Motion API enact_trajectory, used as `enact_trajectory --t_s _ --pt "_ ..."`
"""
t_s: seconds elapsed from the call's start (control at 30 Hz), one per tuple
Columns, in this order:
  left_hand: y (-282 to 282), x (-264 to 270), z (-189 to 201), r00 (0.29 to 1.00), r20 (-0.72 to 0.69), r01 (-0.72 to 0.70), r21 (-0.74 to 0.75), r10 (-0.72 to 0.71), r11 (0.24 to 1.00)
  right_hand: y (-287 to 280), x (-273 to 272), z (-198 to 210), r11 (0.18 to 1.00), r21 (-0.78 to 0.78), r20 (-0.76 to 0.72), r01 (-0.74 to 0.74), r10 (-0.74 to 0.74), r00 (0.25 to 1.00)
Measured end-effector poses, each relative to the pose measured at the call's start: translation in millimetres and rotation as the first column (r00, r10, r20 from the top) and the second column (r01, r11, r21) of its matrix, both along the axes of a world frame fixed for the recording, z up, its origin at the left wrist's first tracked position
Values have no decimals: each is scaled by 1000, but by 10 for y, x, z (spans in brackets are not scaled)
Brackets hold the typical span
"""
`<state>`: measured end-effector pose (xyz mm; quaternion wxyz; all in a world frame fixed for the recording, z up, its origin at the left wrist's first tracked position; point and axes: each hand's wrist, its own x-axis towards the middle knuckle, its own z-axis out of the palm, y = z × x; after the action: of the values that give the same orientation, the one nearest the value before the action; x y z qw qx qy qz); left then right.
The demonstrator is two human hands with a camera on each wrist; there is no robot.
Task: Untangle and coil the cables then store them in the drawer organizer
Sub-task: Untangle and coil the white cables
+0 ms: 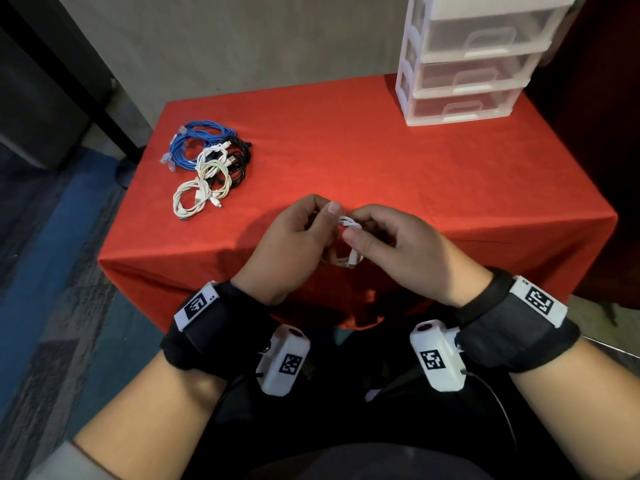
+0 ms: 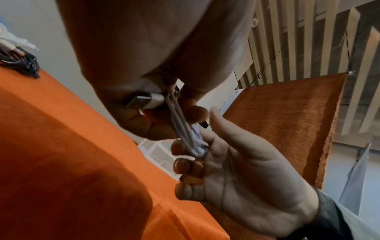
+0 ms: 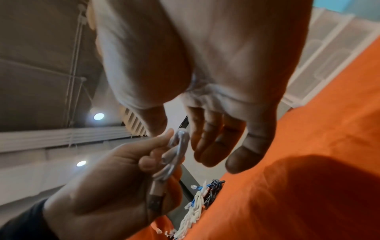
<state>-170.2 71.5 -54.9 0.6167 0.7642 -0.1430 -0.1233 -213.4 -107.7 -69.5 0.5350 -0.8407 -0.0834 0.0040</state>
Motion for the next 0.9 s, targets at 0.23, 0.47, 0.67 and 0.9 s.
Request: enact_trajectory --t_s 0.23,0.47,0.67,0.9 --pt "66 36 -10 999 42 11 39 -12 999 25 54 -20 980 192 -120 57 -35 992" --pt "187 89 80 993 -22 115 97 -113 989 -80 65 45 990 87 -140 -106 118 983" --pt "413 119 48 900 -289 283 -181 -326 942 -104 82 43 970 240 -199 -40 90 976" --pt "477 226 0 949 -229 204 -71 -215 976 -12 180 99 960 272 -203 -67 126 971"
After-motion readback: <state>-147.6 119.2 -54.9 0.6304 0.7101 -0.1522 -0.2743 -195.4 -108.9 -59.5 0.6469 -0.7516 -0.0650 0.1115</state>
